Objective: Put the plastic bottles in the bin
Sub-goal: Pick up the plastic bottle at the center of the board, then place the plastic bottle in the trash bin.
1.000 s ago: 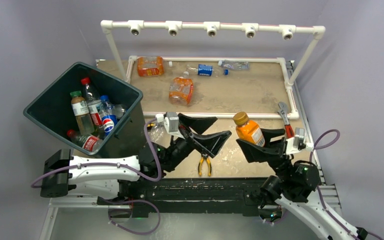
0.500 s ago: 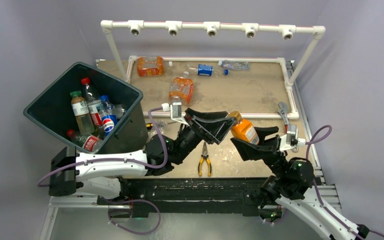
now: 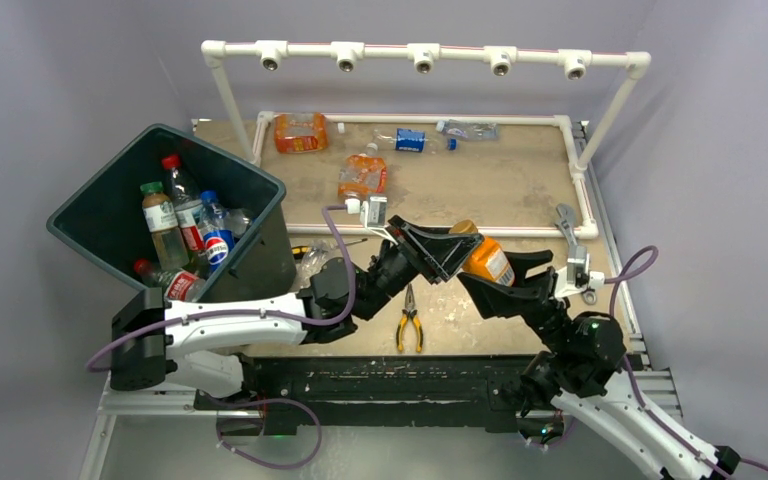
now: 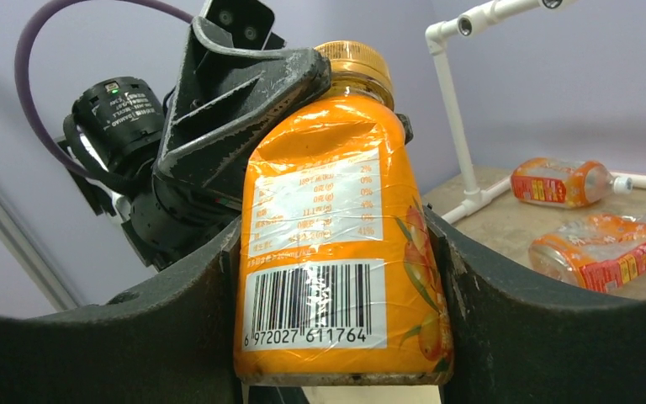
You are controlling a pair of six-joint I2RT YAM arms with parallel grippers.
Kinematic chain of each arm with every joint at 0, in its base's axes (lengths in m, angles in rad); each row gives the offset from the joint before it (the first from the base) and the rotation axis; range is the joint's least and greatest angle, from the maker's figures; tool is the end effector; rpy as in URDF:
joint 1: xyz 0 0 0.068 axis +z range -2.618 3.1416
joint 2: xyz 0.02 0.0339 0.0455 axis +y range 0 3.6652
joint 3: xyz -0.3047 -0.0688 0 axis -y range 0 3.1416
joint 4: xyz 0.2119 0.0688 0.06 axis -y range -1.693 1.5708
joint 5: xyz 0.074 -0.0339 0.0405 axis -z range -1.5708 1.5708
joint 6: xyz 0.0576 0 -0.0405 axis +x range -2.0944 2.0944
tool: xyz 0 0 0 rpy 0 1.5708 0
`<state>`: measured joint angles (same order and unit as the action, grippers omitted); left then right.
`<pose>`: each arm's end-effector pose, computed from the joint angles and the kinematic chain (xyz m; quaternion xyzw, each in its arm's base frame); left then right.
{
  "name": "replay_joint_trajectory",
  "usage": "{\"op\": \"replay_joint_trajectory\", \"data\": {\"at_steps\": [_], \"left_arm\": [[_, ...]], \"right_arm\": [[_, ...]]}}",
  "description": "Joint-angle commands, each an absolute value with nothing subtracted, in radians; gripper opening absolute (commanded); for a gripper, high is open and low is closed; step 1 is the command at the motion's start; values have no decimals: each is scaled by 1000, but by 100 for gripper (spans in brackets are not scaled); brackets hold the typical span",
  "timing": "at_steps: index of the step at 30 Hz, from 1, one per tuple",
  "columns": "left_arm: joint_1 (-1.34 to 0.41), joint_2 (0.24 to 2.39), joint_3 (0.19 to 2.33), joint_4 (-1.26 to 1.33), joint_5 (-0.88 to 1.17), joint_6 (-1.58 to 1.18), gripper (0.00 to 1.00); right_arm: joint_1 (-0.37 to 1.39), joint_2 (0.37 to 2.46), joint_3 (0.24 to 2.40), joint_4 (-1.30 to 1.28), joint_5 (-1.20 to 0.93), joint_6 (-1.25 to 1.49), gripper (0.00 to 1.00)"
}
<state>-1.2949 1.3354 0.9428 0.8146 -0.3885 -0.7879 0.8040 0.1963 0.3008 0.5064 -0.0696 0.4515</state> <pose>0.0983 -0.2671 0.4363 -0.0232 0.5567 -0.6580 0.5065 0.0202 0.0268 0.3301 -0.1113 0.4489 0.5337 0.7080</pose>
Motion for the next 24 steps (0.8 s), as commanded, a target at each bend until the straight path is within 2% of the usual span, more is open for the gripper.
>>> {"op": "replay_joint_trajectory", "data": {"at_steps": [1,3,4,6,7,9,11,14,19,21,24], "left_arm": [[-1293,1312,981,826,-373,-782,32],[-1293,1302,979,824,-378,-758,31],[-1293,1299,979,824,-379,-746,26],[-1293,1288,984,815,-380,-706,6],[-1293,1279,995,794,-382,-685,0],[-1293,1248,1035,710,-396,-617,0],[-1293,1211,1114,571,-424,-512,0],[-1296,1191,1357,227,-522,-298,0],[-1299,1254,1839,-287,-868,19,0],[-1298,1293,1951,-358,-1051,161,0],[-1288,1309,1929,-203,-1316,470,0]], "right_arm": [[805,212,304,554,-94,443,26],[805,215,305,552,-106,443,28],[805,220,309,548,-118,444,32],[804,244,343,496,-137,454,62],[805,262,370,456,-144,461,75],[805,294,427,376,-150,468,97],[804,306,480,304,-160,459,99],[804,296,544,209,-161,433,99],[804,258,584,112,-134,390,99],[804,243,564,108,-109,388,99],[804,244,524,127,-103,403,99]]}}
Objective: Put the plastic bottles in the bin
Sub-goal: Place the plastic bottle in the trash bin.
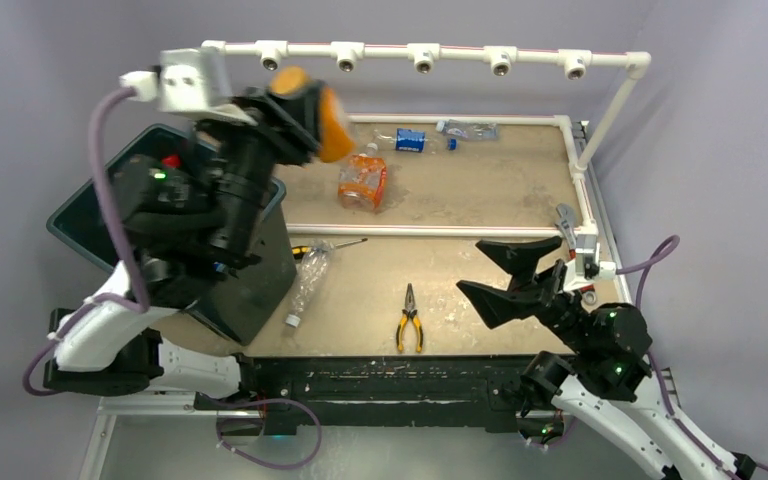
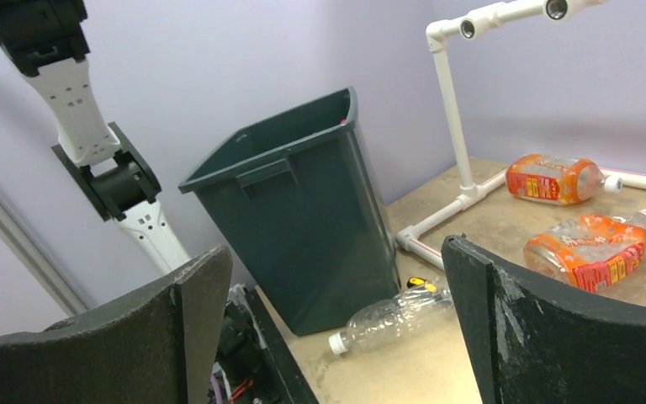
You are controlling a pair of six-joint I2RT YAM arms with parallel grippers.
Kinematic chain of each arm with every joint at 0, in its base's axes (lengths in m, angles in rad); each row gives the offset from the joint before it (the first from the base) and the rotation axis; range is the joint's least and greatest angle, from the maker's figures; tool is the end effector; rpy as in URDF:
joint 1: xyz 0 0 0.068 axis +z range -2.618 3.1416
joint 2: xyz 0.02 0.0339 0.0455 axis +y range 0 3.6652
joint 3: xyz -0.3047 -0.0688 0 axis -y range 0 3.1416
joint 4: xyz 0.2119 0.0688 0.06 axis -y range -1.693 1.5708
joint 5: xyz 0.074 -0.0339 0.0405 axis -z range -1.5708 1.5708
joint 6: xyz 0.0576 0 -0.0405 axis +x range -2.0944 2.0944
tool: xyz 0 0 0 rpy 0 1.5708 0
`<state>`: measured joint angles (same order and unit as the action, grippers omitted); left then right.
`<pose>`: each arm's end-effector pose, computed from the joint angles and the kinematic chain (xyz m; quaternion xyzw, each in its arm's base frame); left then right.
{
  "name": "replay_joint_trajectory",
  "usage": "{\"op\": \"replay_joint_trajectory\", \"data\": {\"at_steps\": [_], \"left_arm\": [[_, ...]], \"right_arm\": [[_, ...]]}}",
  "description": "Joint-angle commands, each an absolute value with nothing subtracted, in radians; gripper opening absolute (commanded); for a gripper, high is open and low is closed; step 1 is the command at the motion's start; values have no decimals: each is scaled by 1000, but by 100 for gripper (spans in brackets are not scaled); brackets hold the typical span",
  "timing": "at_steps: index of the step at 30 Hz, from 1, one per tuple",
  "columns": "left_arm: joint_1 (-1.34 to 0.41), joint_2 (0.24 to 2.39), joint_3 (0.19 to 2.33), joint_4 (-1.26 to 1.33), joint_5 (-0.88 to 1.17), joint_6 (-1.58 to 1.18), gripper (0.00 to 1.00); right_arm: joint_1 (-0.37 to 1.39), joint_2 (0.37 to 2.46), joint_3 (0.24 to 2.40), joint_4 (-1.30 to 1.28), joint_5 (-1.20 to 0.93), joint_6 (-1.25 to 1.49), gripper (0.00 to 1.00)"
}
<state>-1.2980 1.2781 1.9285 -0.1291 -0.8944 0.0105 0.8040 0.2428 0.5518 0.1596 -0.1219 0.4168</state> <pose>0.0863 -0.1418 0.6361 -0.0221 0.5862 -0.2951 0.7542 0.0122 0.0228 0.3676 -0.1515 0.5029 0.5136 0.6785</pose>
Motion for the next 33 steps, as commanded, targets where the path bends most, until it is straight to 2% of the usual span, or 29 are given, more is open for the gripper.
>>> {"op": "replay_joint_trajectory", "data": {"at_steps": [1,2,3,6,8,14,17,19,21,33], "left_arm": [[-1266,1303,1889,-115,-1349,565,0],[-1222,1295,1869,-77,-1353,604,0],[-1158,1293,1880,-142,-1320,523,0],[-899,1339,2001,-462,-1142,229,0],[-738,1401,2077,-613,-1032,129,0],[-525,1374,2003,-583,-1047,31,0],[-440,1317,1883,-523,-1138,60,0],[-370,1243,1660,-354,-1185,135,0],[-303,1179,1546,-308,-1190,131,0],[-143,1040,1249,-410,-1089,-91,0]], "right_arm": [[804,251,512,136,-106,411,99],[804,259,504,146,-109,416,99],[804,269,498,153,-112,420,99],[805,296,497,170,-121,425,99],[805,305,500,174,-125,424,99],[805,297,494,183,-130,427,99],[805,301,479,205,-140,443,99],[804,305,476,217,-154,459,99],[805,302,468,228,-167,471,99],[805,202,438,182,-138,474,99]]}}
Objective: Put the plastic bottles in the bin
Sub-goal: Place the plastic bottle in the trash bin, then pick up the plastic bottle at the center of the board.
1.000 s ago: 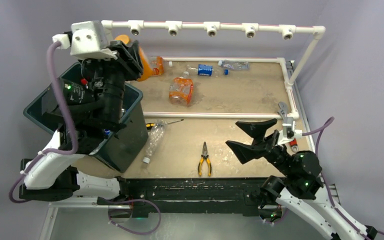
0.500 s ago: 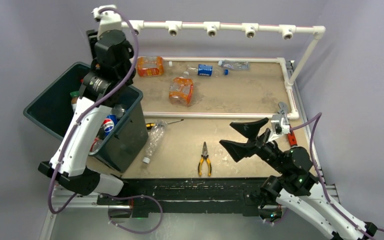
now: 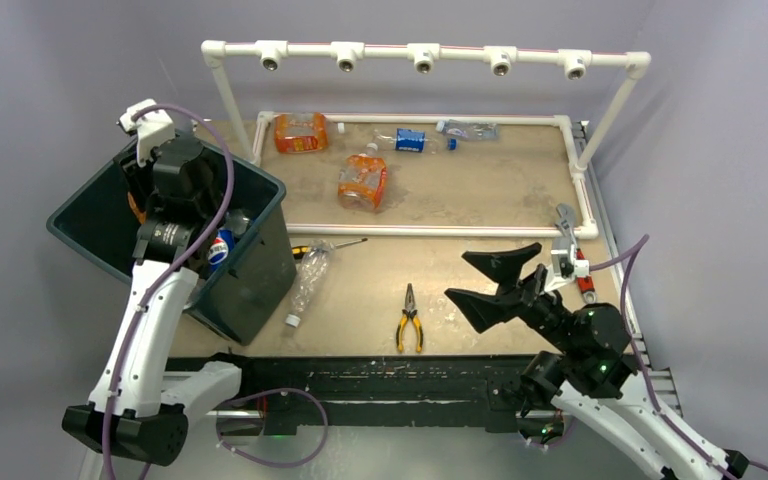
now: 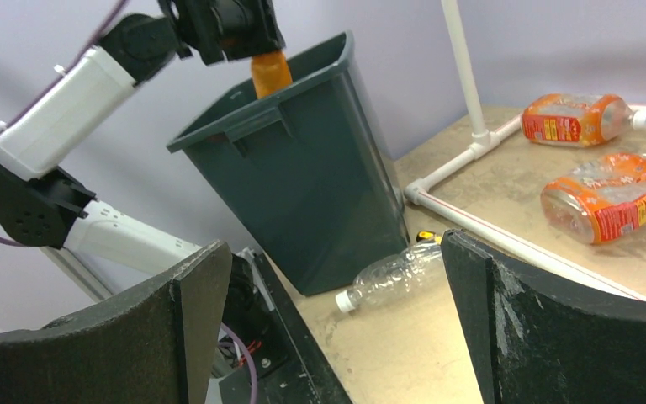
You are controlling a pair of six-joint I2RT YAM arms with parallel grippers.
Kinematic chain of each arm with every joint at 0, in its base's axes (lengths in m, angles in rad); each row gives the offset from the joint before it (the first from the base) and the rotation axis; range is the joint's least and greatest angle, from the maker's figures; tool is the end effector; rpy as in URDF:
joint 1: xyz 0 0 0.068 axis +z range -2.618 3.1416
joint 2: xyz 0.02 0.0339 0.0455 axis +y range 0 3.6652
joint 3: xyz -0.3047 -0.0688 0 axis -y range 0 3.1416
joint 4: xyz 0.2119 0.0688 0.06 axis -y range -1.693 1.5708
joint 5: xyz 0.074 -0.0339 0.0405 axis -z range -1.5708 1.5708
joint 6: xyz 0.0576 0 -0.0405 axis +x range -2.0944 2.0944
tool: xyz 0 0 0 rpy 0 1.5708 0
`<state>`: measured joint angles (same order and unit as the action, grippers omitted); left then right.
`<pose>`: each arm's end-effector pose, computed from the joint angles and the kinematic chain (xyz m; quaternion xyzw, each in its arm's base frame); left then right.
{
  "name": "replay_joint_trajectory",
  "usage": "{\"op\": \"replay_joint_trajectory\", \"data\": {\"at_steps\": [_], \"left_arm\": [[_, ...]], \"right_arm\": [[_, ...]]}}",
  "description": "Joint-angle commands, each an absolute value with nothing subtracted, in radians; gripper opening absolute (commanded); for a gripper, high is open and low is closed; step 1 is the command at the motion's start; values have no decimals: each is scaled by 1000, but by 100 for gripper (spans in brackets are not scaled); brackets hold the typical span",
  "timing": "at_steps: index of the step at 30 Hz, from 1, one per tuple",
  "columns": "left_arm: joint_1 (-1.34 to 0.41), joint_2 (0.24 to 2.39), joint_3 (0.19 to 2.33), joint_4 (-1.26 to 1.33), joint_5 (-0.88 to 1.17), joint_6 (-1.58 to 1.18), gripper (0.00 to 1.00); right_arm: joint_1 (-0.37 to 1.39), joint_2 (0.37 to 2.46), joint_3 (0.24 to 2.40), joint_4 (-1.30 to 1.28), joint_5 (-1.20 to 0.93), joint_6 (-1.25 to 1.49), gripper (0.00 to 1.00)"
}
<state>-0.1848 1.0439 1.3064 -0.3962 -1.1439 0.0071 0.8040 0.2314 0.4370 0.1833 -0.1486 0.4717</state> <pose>0.1599 0.0235 0.4768 -0.2940 0.6642 0.3567 0.5875 0.0215 0.0346 0.3350 -0.1527 0.5378 0.5263 0.6407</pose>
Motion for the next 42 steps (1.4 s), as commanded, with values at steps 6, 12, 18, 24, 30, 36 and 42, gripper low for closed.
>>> {"op": "replay_joint_trajectory", "data": {"at_steps": [6,12,18,24,30,36,42], "left_arm": [[-79,1008,1107,-414,-1023,-141,40],[-82,963,1183,-459,-964,-163,91],[-128,953,1397,-544,-790,-233,99],[-146,988,1591,-548,-316,-362,99],[-245,1083,1670,-512,-67,-425,99],[-561,1181,1695,-503,-262,-341,99],[-921,1272,1649,-433,-595,-250,99]], "right_arm": [[804,182,458,131,-120,461,99],[804,195,441,140,-115,459,99],[805,257,433,185,-121,475,99],[805,335,441,223,-87,510,99],[804,465,435,196,58,607,99],[804,719,484,171,107,609,99],[804,920,489,304,61,580,99]]}}
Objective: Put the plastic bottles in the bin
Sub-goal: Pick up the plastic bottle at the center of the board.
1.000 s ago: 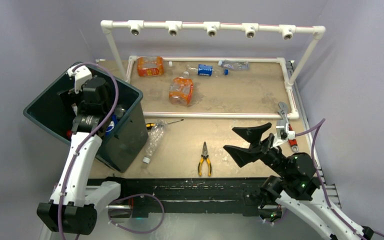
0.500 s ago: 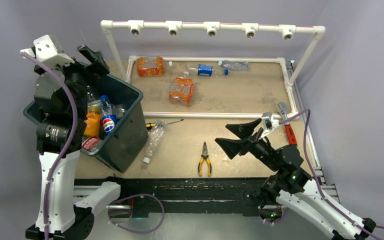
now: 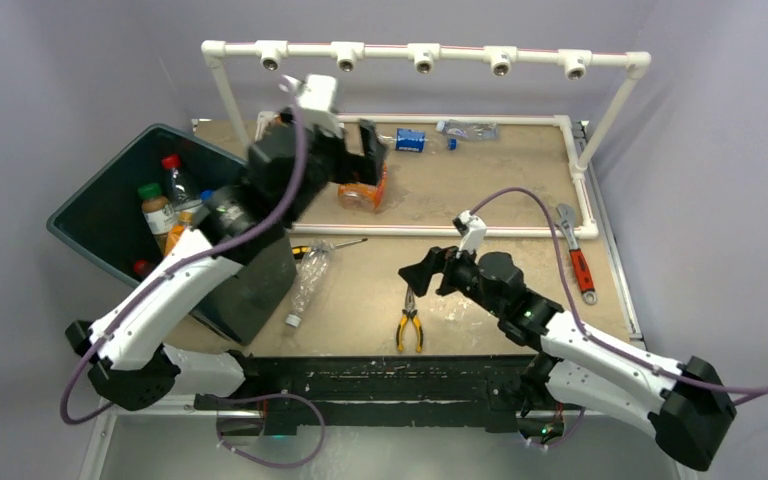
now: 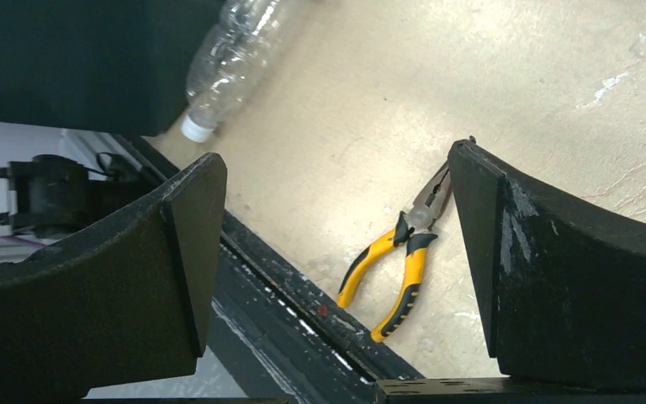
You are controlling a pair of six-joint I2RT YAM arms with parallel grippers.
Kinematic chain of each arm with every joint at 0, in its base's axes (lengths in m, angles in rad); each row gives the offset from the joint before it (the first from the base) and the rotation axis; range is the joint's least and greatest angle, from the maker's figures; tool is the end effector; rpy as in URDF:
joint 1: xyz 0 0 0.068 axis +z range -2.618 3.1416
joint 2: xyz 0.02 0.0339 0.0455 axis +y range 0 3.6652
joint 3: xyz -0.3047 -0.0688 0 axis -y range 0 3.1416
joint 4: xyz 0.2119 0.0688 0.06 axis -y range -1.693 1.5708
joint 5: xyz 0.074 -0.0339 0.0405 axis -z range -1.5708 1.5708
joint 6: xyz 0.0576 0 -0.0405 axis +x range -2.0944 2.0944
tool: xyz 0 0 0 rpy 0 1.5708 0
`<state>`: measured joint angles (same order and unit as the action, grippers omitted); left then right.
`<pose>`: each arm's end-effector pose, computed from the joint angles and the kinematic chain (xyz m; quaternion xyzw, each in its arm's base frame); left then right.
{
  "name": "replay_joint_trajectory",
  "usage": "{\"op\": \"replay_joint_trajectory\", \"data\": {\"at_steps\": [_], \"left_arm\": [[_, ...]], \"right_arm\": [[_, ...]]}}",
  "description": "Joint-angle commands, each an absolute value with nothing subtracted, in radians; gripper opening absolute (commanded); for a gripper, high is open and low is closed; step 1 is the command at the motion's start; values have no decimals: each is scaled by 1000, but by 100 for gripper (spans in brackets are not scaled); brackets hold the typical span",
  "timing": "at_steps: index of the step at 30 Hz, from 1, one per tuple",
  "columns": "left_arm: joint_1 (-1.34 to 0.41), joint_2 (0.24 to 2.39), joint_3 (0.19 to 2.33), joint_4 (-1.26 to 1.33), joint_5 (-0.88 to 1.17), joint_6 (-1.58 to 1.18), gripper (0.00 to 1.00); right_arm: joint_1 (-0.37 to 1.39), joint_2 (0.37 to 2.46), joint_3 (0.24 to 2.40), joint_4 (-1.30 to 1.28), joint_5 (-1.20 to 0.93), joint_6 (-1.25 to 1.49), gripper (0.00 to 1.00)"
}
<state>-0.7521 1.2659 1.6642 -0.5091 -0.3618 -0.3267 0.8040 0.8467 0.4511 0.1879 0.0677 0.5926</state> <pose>0.1802 -0.1406 0.5275 0.0375 0.7418 -0.2219 0.6317 0.1176 0.1164 0.2883 -0.0607 0.7741 0.3847 0.4992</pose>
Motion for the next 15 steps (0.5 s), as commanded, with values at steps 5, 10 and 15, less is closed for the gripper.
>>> {"op": "replay_joint_trajectory", "data": {"at_steps": [5,10,15], "left_arm": [[-1048,1194,1428,-327,-707,-290,99],[-1115,1143,1279,-305,-762,-323,99],[-1124,1071,1149,-307,-757,-400,99]], "right_arm": [[803,1065,478,418,135,646,99],[696,1258,553,550,196,719,96],[542,1526,703,675,49,762,85]]}}
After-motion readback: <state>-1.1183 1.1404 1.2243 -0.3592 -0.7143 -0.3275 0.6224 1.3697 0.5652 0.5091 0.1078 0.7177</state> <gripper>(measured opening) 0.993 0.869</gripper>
